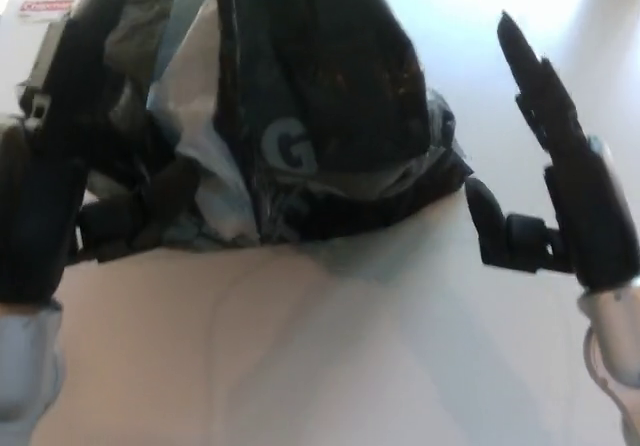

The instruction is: A plastic bag is kept infront of the robot in the middle of the desk and the robot uses both its hands to grab it from the top and lifts it up and then releases it.

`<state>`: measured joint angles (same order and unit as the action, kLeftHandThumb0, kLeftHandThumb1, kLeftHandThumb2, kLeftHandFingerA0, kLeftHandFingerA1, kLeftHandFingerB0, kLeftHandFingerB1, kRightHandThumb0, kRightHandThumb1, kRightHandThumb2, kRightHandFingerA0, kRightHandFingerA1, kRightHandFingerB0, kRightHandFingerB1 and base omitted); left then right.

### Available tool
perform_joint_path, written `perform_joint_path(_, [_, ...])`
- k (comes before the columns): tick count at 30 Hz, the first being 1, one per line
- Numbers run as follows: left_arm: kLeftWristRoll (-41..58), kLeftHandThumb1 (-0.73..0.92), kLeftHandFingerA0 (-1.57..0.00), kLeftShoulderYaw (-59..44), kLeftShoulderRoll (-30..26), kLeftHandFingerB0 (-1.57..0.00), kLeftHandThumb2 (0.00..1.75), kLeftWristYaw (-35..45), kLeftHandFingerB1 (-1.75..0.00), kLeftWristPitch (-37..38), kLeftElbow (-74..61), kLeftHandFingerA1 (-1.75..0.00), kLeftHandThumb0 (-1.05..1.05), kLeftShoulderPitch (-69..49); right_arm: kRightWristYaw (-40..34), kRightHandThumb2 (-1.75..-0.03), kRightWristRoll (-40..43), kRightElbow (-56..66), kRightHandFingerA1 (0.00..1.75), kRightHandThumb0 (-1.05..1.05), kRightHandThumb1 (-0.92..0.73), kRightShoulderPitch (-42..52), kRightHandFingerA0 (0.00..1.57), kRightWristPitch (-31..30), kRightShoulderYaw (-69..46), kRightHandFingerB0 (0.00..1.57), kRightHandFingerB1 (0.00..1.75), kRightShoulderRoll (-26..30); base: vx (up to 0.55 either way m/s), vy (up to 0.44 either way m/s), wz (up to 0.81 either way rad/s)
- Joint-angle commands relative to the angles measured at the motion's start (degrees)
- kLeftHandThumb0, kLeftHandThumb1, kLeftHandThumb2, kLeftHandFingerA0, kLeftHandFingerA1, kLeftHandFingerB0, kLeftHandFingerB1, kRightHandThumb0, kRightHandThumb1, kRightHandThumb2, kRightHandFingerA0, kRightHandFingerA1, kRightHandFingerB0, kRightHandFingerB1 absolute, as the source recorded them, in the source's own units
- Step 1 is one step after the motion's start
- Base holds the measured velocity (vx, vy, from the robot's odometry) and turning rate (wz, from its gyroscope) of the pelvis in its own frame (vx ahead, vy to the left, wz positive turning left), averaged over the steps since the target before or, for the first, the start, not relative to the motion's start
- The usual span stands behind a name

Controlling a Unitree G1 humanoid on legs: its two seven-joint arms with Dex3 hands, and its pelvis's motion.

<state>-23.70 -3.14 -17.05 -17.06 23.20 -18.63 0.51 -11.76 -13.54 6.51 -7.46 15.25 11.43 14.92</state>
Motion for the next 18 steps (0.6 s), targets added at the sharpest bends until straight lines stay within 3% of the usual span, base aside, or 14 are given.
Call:
perform_joint_path(1, [-1.2,0.68,0.0,-9.0,-2.2,0.0,1.04,-0.6,-0.07,25.7,-12.8,-0.1,-0.93,-27.6,8.2,-1.09,-3.7,15.9,0.14,-1.03,-0.74,28.3,0.02,11.7,-0.7,0.0,0.0,12.2,0.0,0.0,0.0])
perform_joint_path(3, [-0.2,0.71,0.0,-12.2,-2.2,0.0,1.05,-0.1,-0.05,30.1,-12.6,-0.1,-0.95,-34.9,6.4,-1.09,-3.7,15.6,0.13,-0.99,-0.73,33.8,0.02,15.7,-2.6,0.0,0.02,13.2,0.0,0.0,0.0])
perform_joint_path(4, [0.0,0.69,0.0,-13.2,-1.4,-0.08,1.05,-0.8,-0.09,32.2,-11.9,-0.15,-0.94,-36.6,5.9,-1.09,-3.9,16.0,0.18,-0.93,-0.7,35.3,0.01,16.8,-3.3,0.0,0.08,13.4,0.0,0.0,0.0])
perform_joint_path(5, [0.1,0.64,0.0,-14.3,-0.3,-0.08,0.83,-1.7,-0.24,34.4,-11.3,-0.2,-0.88,-38.3,5.2,-1.08,-3.6,16.0,0.15,-0.97,-0.72,36.9,0.02,18.8,-3.9,0.0,0.03,13.5,0.0,0.0,0.0])
perform_joint_path(6, [0.2,0.64,0.0,-15.2,0.6,-0.08,0.83,-2.4,-0.24,36.1,-10.8,-0.2,-0.88,-39.7,4.6,-1.08,-3.0,15.7,0.15,-0.97,-0.72,38.1,0.02,21.0,-4.3,0.0,0.03,13.5,0.0,0.0,0.0])
perform_joint_path(7, [-0.6,0.69,0.0,-17.1,2.3,-0.05,1.05,-3.9,-0.24,39.6,-9.0,-0.18,-0.93,-41.1,3.8,-1.07,-3.0,15.4,0.14,-0.98,-0.72,40.1,0.02,23.6,-5.2,0.0,0.03,13.6,0.0,0.0,0.0])
perform_joint_path(8, [-0.6,0.69,0.0,-18.0,3.2,-0.04,1.05,-4.4,-0.24,42.1,-7.7,-0.19,-0.92,-42.2,3.2,-1.07,-3.1,15.3,0.15,-0.97,-0.72,41.6,0.02,25.5,-5.8,0.0,0.03,13.6,-0.02,0.108,-0.05])
perform_joint_path(9, [0.4,0.83,0.0,-18.9,4.1,-0.04,0.65,-4.1,-0.27,45.6,-6.1,-0.22,-0.81,-45.5,2.3,-1.08,-3.3,14.9,0.21,-0.88,-0.69,44.0,0.0,28.9,-6.7,0.0,0.12,13.5,0.01,0.151,-0.07])
perform_joint_path(12, [2.8,0.81,0.0,-19.2,5.8,-0.04,0.64,-3.1,-0.28,52.2,-1.6,-0.2,-0.8,-54.2,-0.1,-1.08,-4.6,14.0,0.19,-0.93,-0.72,51.1,0.0,37.0,-9.4,0.0,0.07,12.7,-0.04,0.202,-0.14])
perform_joint_path(13, [3.9,0.67,-0.01,-18.8,5.8,-0.12,1.01,-2.8,-0.14,54.4,0.8,-0.16,-0.9,-57.1,-0.4,-1.09,-5.3,14.3,0.12,-0.95,-0.74,54.1,0.0,38.0,-10.1,0.0,0.06,12.5,-0.05,0.227,-0.14])
perform_joint_path(14, [3.9,0.67,-0.01,-20.1,7.3,-0.1,1.04,-3.2,-0.21,56.6,3.2,-0.25,-0.85,-58.4,-0.8,-1.06,-5.3,14.1,0.16,-0.92,-0.71,56.7,0.0,39.2,-10.6,0.0,0.07,11.9,0.01,0.231,0.1])
perform_joint_path(18, [3.4,0.68,-0.02,-25.7,11.9,-0.08,1.05,-3.6,-0.19,63.8,10.9,-0.25,-0.81,-59.7,-3.2,-1.07,-8.0,12.6,0.17,-0.92,-0.71,64.0,0.0,42.4,-13.4,0.0,0.08,9.1,0.04,0.104,0.03])
